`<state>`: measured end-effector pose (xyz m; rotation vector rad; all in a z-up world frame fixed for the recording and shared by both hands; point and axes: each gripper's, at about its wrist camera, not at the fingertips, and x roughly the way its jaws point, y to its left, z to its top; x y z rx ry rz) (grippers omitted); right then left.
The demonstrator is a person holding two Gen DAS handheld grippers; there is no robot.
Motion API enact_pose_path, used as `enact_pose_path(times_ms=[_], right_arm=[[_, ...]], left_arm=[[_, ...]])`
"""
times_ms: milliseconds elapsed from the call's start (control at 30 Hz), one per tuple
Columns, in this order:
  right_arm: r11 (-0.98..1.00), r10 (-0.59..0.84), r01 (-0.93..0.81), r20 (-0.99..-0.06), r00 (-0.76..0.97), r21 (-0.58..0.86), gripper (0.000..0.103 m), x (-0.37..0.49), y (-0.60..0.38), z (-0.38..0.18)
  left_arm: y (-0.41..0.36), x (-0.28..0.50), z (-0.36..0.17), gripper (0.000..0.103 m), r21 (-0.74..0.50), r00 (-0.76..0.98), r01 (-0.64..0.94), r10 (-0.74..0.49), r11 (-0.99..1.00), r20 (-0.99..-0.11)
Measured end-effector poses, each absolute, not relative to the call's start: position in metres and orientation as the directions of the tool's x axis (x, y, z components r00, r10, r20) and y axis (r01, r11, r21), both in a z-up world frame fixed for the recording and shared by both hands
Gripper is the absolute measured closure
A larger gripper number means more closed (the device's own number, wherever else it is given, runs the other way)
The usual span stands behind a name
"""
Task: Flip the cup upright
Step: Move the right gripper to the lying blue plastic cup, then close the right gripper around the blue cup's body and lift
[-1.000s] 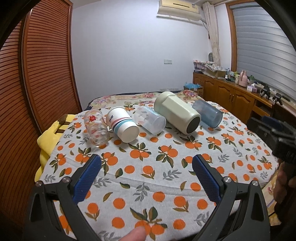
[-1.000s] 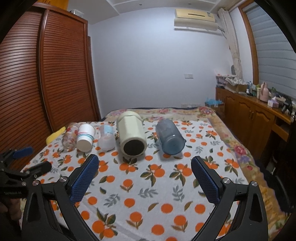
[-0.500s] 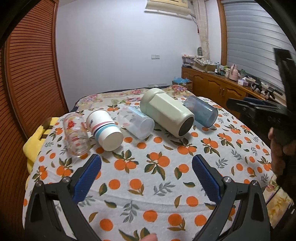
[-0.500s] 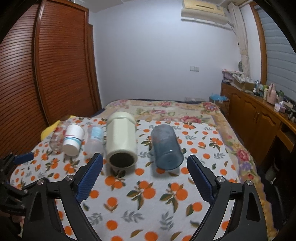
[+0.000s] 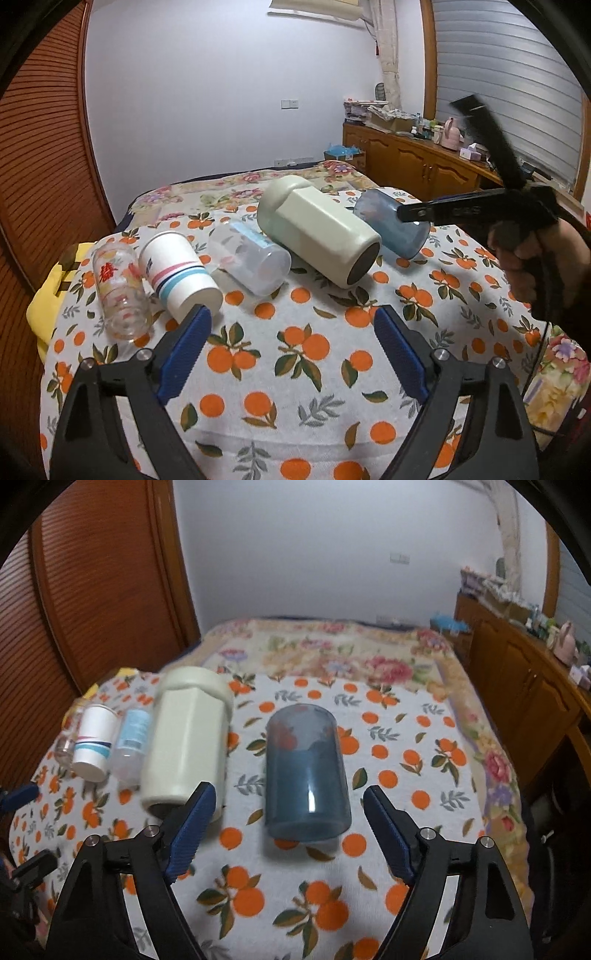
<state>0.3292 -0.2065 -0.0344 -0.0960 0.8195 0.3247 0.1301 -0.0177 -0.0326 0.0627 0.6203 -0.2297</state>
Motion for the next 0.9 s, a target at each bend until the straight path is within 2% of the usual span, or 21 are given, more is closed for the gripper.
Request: enact_pose_path(times_ms=[267,433,500,567,900], right_arm=[[0.941,0.193,-0.337,-0.846,0.498,0.016,0.023,0.382,-0.198,-0.058],[0.939,0.191,-0.341,-0.883,0.429,0.038,0.027,0.395,-0.199,-0.068],[0.937,0.197,-0.346,-0.89,0.412,0.048,0.028,0.397,-0.199,-0.07],[0.931,0.201,-0.361,-0.898,0.392,0.05,0.036,0.396,-0.197,-0.072],[0.926,0.218,-0.375,-0.875,0.432,0.045,0.036,0.361,-0.209,-0.053]], left_arm=[[-0.011,0.139,-0.033,0.013,-0.012,0.784,0.223,-0.186,0.975,-0.592],[-0.011,0.139,-0.034,0.013,-0.007,0.783,0.224,-0.184,0.975,-0.594],[-0.012,0.139,-0.034,0.013,-0.005,0.782,0.223,-0.182,0.975,-0.597],[-0.013,0.139,-0.036,0.013,-0.003,0.778,0.225,-0.182,0.974,-0.602],[-0.009,0.131,-0.035,0.013,-0.042,0.768,0.226,-0.204,0.973,-0.607]])
